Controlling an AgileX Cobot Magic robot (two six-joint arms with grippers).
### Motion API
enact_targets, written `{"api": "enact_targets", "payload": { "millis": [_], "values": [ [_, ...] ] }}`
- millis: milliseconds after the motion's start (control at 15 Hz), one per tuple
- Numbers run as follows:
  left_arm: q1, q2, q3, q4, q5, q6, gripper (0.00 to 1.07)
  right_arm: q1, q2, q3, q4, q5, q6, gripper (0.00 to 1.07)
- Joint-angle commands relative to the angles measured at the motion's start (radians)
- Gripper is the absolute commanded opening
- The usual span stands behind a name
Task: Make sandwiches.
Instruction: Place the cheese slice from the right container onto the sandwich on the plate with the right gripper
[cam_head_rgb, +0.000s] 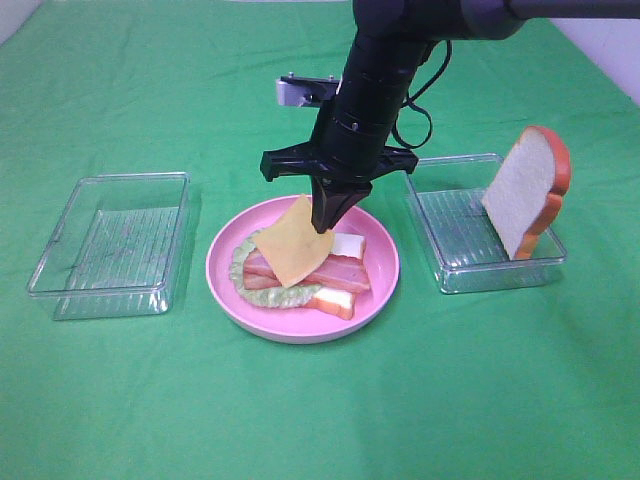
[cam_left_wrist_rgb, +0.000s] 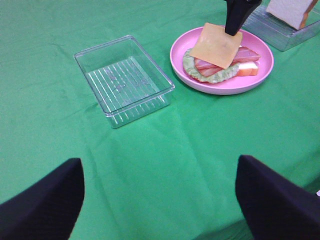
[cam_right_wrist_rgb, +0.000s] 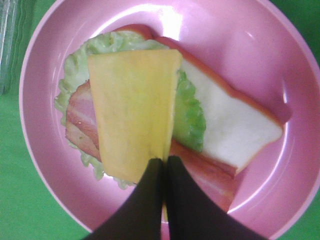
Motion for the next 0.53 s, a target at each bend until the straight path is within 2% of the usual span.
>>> {"api": "enact_targets", "payload": {
  "millis": [67, 133, 200, 267, 533],
  "values": [
    [-0.004, -0.021, 0.002, 0.0, -0.01, 0.0, 0.79, -0.002, -0.001, 0.005, -0.011, -0.01, 0.012, 0.15],
    [-0.004, -0.021, 0.002, 0.0, -0.01, 0.0, 0.79, -0.002, -0.001, 0.005, -0.011, -0.009, 0.012, 0.33],
    [-0.004, -0.021, 0.002, 0.0, -0.01, 0.0, 0.79, -0.002, -0.001, 0.003, -0.017, -0.007, 0.012, 0.62],
    [-0.004, -0.021, 0.002, 0.0, -0.01, 0.0, 0.79, -0.002, -0.002, 0.003, -0.03, 0.003, 0.012, 0.7],
    [-0.004, -0.021, 0.002, 0.0, -0.01, 0.0, 0.79, -0.003, -0.051, 0.002, -0.107, 0.062, 0.039, 0.7]
  ]
}}
